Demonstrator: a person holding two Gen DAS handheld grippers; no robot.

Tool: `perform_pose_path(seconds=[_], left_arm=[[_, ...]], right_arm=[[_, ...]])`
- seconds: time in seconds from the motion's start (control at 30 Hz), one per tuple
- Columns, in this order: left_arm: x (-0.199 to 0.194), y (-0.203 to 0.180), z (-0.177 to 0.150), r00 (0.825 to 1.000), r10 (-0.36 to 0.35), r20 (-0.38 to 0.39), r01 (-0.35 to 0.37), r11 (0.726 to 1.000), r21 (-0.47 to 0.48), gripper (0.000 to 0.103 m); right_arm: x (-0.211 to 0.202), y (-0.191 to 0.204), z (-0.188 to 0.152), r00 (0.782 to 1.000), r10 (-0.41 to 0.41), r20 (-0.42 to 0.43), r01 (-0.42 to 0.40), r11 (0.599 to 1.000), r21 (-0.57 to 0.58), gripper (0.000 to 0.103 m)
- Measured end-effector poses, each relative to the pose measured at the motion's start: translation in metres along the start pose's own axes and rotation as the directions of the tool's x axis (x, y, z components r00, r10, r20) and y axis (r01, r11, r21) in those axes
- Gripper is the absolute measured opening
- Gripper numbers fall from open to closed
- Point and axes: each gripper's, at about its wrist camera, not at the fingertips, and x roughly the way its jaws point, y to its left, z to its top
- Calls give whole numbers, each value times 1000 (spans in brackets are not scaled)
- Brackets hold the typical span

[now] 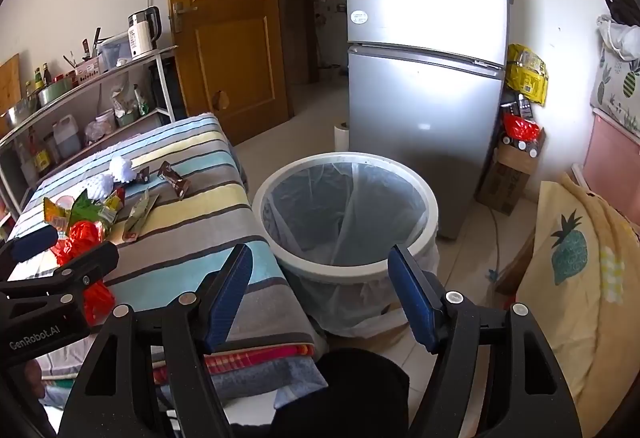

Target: Collect trash

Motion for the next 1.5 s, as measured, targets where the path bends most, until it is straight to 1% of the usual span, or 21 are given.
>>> perform_pose_path(seconds=[0.43,1.5], left_arm=[[-2,1,1,1000,-3,1,3,1000,-6,98],[-3,0,1,1000,-4,5,4,1000,-6,98]], right_arm=[[-2,6,0,1000,-1,1,1,1000,-4,71],[-2,5,1,1000,-2,-1,2,1000,-2,71]])
